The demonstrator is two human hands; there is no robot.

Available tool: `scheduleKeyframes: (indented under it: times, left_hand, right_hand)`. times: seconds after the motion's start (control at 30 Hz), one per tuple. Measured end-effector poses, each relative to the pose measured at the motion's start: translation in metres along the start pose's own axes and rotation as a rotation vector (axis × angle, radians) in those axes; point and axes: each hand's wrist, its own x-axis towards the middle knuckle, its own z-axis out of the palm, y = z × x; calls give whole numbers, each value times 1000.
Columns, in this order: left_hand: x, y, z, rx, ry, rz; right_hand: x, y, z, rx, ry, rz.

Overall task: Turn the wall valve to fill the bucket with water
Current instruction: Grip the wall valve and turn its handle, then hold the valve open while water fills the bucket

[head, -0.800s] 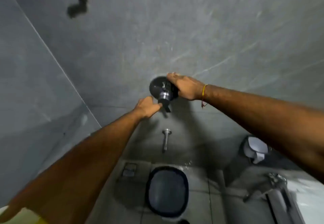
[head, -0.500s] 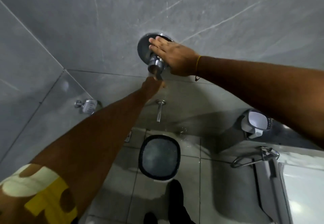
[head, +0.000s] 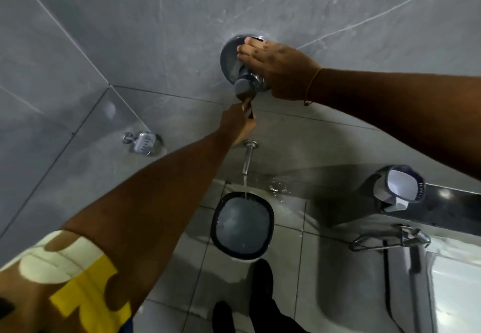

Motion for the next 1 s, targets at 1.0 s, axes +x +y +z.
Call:
scheduleKeyframes:
  times: [1.0]
  left_hand:
    - [-1,-27,0,143,31,150]
  right_hand:
    - [-3,-2,3,106,13,24]
